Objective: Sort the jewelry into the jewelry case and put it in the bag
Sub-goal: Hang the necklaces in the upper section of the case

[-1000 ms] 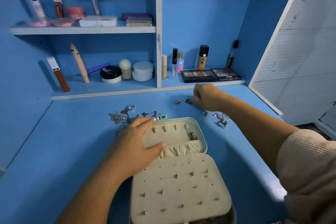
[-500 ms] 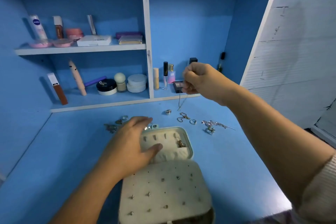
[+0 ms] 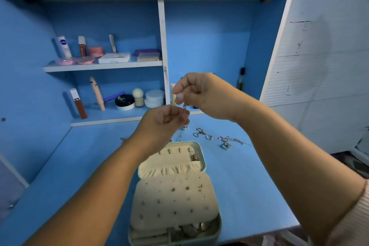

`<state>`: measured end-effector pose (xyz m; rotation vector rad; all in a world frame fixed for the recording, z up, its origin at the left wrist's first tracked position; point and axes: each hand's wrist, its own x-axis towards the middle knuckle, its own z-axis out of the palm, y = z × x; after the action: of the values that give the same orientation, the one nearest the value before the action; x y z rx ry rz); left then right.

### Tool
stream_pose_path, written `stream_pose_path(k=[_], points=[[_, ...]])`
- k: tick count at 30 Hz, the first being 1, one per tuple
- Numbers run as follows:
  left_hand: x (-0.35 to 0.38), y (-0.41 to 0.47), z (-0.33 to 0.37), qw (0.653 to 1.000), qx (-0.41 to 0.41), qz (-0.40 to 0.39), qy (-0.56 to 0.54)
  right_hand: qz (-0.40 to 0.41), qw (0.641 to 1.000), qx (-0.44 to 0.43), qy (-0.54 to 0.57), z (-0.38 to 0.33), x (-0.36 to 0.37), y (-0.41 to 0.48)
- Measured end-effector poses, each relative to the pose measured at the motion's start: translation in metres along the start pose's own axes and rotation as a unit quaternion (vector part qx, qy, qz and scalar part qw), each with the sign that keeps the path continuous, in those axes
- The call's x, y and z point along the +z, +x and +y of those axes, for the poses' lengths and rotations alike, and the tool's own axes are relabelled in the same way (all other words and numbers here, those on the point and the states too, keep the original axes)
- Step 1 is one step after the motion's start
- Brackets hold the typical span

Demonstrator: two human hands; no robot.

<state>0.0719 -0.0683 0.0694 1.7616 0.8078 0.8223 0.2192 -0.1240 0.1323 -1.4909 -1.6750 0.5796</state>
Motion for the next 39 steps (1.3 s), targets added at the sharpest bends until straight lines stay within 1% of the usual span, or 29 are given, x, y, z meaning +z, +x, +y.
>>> stream_pose_path(k=[3,6,9,11,13,15,18,20,25,29,32,35,36,39], points=[[-0.005,-0.012,-0.011,0.999,-0.034,0.022,-0.001,0.013,1.000,-0.003,-0.020,0.003,0.006,-0.004],[-0.010,-0.024,-0.023,0.998,-0.057,0.036,-0.013,0.032,0.999,0.019,-0.038,0.014,0.016,-0.004],[-0.009,-0.035,-0.037,0.993,-0.103,0.058,-0.028,0.047,0.995,0.051,-0.073,0.034,0.028,0.001],[-0.006,-0.040,-0.045,0.987,-0.140,0.071,-0.024,0.046,0.991,0.073,-0.097,0.051,0.035,0.005],[-0.003,-0.042,-0.051,0.985,-0.154,0.075,-0.005,0.035,0.987,0.086,-0.133,0.067,0.042,0.009],[-0.001,-0.042,-0.058,0.985,-0.149,0.070,0.053,0.015,0.983,0.091,-0.161,0.080,0.048,0.011],[0.000,-0.042,-0.061,0.971,-0.123,0.059,0.195,-0.008,0.975,0.087,-0.206,0.092,0.057,0.013],[0.002,-0.042,-0.061,0.964,-0.114,0.057,0.234,-0.020,0.968,0.082,-0.236,0.098,0.060,0.015],[0.003,-0.041,-0.059,0.956,-0.110,0.017,0.271,-0.050,0.962,0.061,-0.262,0.107,0.067,0.015],[0.001,-0.041,-0.062,0.950,-0.087,-0.007,0.300,-0.045,0.963,0.028,-0.265,0.109,0.070,0.014],[-0.012,-0.038,-0.064,0.942,-0.053,0.006,0.332,-0.046,0.965,0.002,-0.259,0.110,0.072,0.011],[-0.028,-0.029,-0.076,0.913,-0.010,0.040,0.406,-0.051,0.965,-0.023,-0.258,0.110,0.076,0.008],[-0.032,-0.027,-0.082,0.910,-0.006,0.039,0.413,-0.055,0.963,-0.025,-0.262,0.111,0.077,0.008],[-0.039,-0.022,-0.094,0.929,-0.015,0.004,0.369,-0.062,0.955,-0.041,-0.288,0.112,0.079,0.006]])
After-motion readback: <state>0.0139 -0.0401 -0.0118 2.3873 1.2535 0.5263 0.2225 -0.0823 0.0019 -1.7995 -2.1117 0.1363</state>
